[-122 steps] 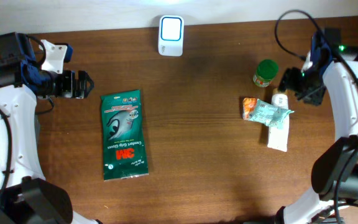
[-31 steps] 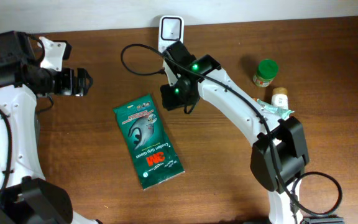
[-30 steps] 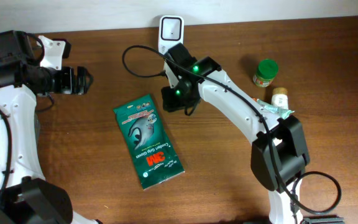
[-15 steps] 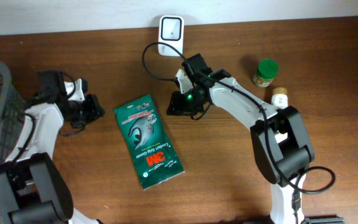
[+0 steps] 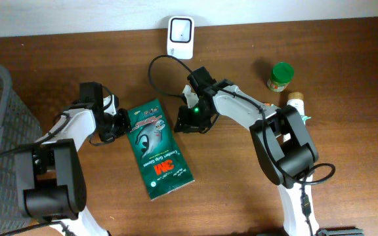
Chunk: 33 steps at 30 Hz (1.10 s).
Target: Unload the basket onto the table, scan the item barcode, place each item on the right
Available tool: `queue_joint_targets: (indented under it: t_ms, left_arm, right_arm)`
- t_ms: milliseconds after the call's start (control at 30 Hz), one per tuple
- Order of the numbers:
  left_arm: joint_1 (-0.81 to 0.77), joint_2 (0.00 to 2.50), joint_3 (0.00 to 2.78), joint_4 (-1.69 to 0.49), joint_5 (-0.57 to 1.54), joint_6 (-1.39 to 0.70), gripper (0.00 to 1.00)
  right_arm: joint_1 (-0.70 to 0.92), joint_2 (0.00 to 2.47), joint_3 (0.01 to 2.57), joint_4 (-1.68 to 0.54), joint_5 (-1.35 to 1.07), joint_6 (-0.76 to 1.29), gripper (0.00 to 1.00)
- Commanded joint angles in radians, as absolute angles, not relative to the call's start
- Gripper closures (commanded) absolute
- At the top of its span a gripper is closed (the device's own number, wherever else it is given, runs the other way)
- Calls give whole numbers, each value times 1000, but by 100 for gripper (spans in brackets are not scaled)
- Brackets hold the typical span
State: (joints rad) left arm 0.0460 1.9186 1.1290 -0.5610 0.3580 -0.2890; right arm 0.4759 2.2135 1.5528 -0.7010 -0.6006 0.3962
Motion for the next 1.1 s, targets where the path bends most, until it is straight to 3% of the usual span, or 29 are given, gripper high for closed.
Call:
queue_joint_targets:
  t_ms: [0, 133, 233, 300, 367, 500, 533, 567, 700, 867, 1067]
  left_arm:
    - [36, 1981, 1113, -566, 343, -307, 100]
    - [35, 1999, 1113, -563, 343, -325, 100]
    - [35, 1999, 1113, -561, 343, -325, 100]
    - [35, 1999, 1113, -561, 344, -325, 100]
    - [35, 1999, 1113, -561, 344, -325, 100]
    - [39, 1977, 1164, -596, 343, -290, 100]
    - [43, 1956, 1200, -629, 343, -254, 95]
    - [52, 1937, 1234, -655, 341, -229, 81]
    - [83, 1868, 1299, -686, 286, -181, 56]
    - [96, 1839, 1307, -665, 200, -181, 50]
    - [96, 1839, 1307, -657, 200, -181, 47]
  right_arm:
    - [510, 2232, 1547, -702, -617, 398, 59]
    - [569, 2235, 1547, -685, -624, 399, 49]
    - [596, 2267, 1547, -640, -691, 411, 49]
    - [597, 2284, 1547, -626, -695, 428, 65]
    - [582, 2284, 1551, -612, -692, 427, 93]
    - [513, 2201, 1556, -670, -653, 373, 96]
    - [496, 2130, 1556, -691, -606, 371, 96]
    - [488, 2062, 1556, -713, -556, 371, 96]
    - [493, 1839, 1556, -876, -213, 371, 96]
    - [565, 1839, 1556, -1090, 262, 371, 96]
    - [724, 1910, 1556, -1041, 369, 408, 96]
